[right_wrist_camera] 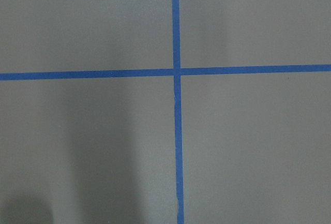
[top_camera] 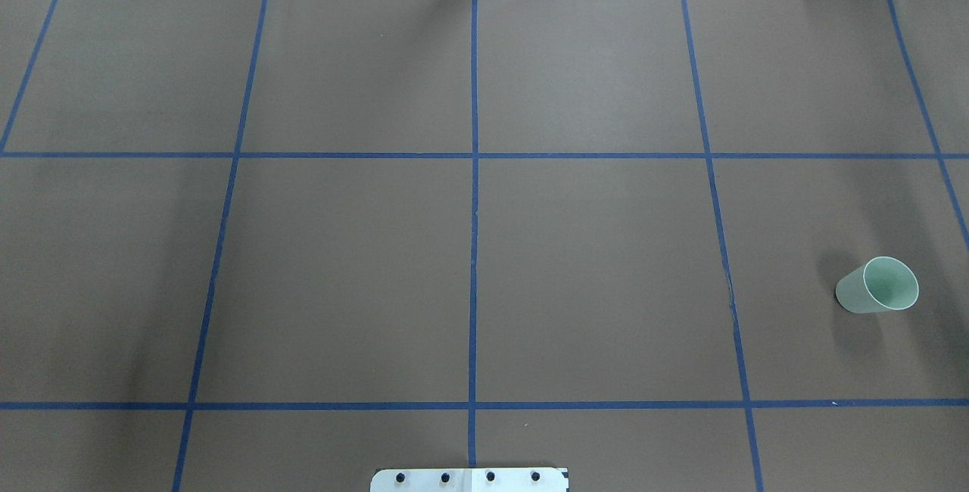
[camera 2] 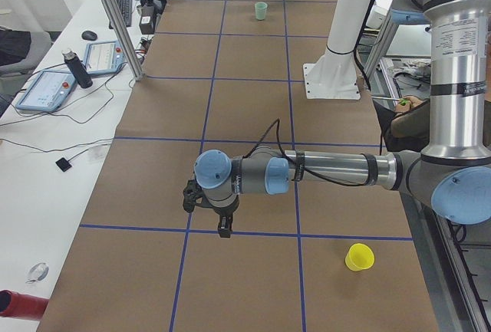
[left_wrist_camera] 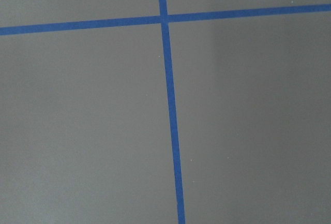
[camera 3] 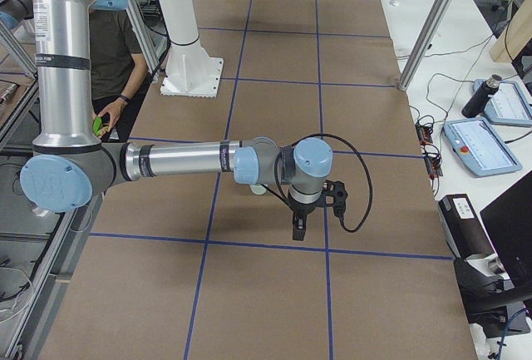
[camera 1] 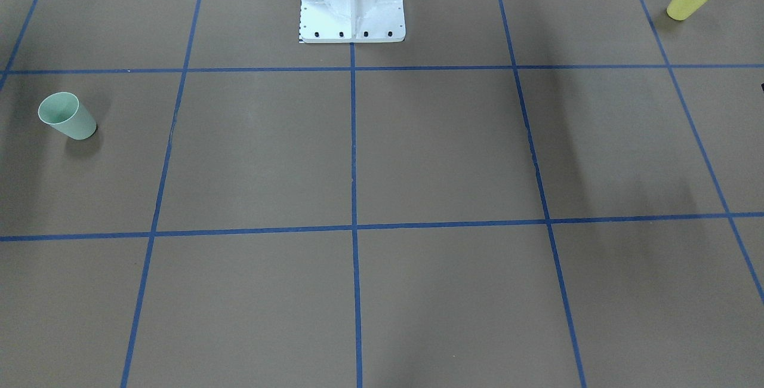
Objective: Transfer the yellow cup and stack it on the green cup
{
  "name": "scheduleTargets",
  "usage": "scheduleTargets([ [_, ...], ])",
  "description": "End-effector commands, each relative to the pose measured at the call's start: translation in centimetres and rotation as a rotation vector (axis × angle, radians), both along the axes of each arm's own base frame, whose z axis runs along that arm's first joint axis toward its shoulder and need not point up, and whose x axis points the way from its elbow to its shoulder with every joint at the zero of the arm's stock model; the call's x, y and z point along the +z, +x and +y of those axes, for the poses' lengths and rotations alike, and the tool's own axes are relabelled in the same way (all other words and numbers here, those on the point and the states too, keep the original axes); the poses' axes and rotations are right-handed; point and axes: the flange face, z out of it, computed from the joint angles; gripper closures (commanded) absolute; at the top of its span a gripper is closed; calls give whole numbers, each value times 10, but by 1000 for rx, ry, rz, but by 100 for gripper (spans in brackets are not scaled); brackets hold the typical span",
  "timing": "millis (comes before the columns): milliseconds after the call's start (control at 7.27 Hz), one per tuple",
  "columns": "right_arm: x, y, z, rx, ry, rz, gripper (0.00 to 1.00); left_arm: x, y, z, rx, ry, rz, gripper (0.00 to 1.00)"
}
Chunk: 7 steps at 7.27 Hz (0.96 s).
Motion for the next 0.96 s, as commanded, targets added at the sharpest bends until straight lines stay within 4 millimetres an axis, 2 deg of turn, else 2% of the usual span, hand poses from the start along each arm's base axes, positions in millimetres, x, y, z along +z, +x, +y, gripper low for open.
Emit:
scheduleTargets([
  [0,1,-3,1,-5,-4,-4,0,-1,-2,-4,-3,-5,-40,0],
  [275,2,-3,1,-5,-6,-12,0,1,-1,-4,4,4,-56,0],
  [413,0,-4,1,-5,-5,-24,0,-7,0,-5,11,25,-67,0],
  [550,2,-5,3,-6,-9,-35,0,-7,8,-7,28,27,-68,0],
  [826,3,-5,4,-6,-10,-36,0,-5,12,-15,59,49,-163,0],
])
